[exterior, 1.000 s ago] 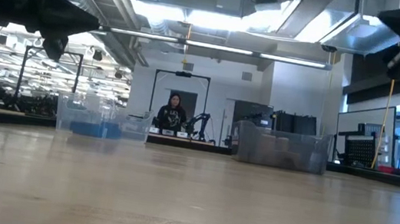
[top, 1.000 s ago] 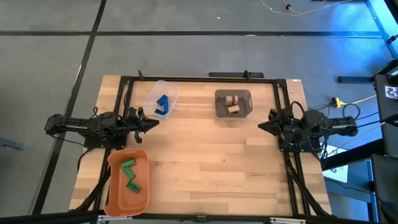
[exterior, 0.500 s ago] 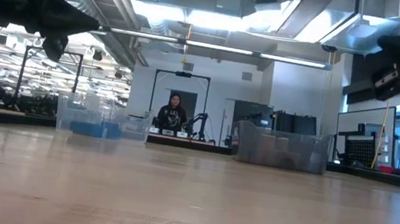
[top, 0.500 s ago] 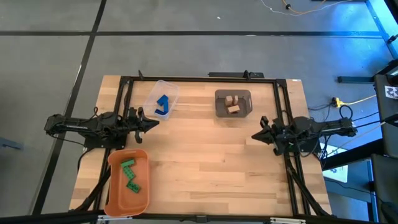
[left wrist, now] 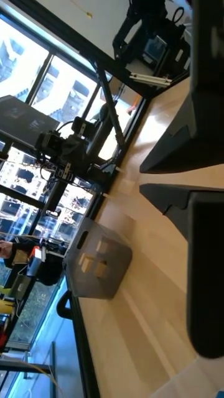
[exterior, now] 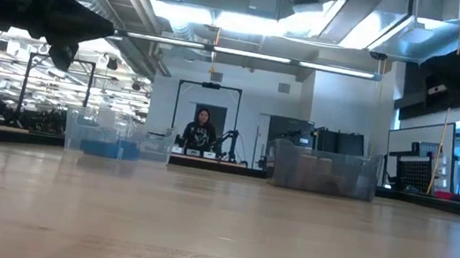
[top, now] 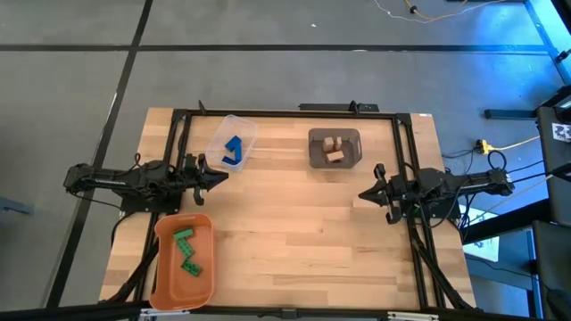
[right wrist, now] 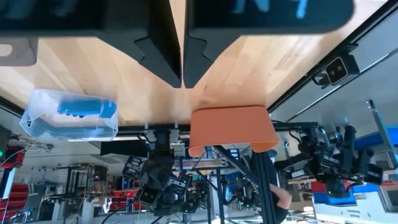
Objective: Sort & place blocks by color
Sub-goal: Return to Home Position
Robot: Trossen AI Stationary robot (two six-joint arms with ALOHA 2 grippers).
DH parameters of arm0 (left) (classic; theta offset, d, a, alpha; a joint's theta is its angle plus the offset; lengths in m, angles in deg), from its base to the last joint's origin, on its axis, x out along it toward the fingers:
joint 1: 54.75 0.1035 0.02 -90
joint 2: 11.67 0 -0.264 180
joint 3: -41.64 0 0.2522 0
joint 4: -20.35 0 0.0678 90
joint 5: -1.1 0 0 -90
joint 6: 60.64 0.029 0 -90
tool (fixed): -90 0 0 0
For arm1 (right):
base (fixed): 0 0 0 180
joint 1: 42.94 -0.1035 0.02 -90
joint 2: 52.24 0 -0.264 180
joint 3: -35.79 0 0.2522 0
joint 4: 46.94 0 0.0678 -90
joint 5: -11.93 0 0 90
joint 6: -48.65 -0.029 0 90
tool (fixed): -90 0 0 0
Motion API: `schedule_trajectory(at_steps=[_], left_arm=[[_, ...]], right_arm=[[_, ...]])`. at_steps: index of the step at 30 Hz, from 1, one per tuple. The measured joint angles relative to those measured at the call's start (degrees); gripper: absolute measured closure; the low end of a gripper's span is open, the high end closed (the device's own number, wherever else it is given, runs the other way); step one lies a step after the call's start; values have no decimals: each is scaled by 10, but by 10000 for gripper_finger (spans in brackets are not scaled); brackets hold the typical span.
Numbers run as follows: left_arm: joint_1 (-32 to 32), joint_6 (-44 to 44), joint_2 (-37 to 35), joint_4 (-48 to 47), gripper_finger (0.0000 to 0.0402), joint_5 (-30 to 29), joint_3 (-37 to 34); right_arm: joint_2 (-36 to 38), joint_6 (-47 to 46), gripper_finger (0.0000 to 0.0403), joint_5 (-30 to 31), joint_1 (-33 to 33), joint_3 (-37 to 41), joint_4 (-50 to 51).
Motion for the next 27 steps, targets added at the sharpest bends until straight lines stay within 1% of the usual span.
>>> schedule_trajectory(at_steps=[7, 27], left_arm=[[0, 0, 0, 0, 369, 0, 0], [0, 0, 0, 0, 398, 0, 0]], right_arm=[[0, -1, 381, 0, 0, 0, 1], [0, -1, 381, 0, 0, 0, 1]])
